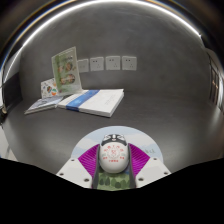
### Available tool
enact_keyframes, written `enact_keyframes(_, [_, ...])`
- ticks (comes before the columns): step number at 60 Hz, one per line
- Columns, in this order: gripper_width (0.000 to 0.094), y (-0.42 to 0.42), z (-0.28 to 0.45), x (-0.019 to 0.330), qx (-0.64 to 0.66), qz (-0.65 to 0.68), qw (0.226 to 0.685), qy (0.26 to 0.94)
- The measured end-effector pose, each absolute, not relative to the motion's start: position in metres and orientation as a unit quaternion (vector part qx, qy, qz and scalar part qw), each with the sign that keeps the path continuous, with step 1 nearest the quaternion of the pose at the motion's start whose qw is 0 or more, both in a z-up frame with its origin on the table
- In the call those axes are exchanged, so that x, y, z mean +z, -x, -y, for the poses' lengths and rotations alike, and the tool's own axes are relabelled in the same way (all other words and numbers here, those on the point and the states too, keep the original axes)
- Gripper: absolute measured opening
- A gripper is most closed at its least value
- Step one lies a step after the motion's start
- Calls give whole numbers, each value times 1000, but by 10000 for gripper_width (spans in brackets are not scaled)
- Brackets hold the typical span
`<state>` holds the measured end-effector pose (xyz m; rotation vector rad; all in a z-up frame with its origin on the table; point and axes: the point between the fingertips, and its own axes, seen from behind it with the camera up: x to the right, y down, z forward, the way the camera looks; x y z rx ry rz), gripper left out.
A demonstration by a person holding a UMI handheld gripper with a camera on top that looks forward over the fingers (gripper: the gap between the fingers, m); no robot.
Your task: Arrange mouse
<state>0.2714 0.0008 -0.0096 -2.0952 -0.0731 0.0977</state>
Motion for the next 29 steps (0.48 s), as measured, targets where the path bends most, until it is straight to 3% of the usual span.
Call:
enact_keyframes(3, [440,-269,-3,-9,44,40,495,867])
enact_keyframes(5, [555,-269,-3,-9,45,47,492,868])
enact_keyframes(6, [517,-268,-4,-9,46,52,493,867])
enact_keyframes(7, [587,-268,-4,-9,48,58,493,867])
enact_keyframes(8, [552,-268,-3,-9,50,64,493,866])
enact_keyframes(10, [568,-268,2,-10,55,70,489,868])
enact_keyframes(12, [644,-268,8,-10,64,70,484,870])
enact_keyframes(16, [881,-270,26,-5,81,69,479,871])
enact_keyframes(17, [900,-272,31,-3,82,69,480,871])
enact_keyframes(18, [860,-273,36,-1,85,68,481,870])
enact_keyframes(29, [839,-303,108,7,77,50,483,871])
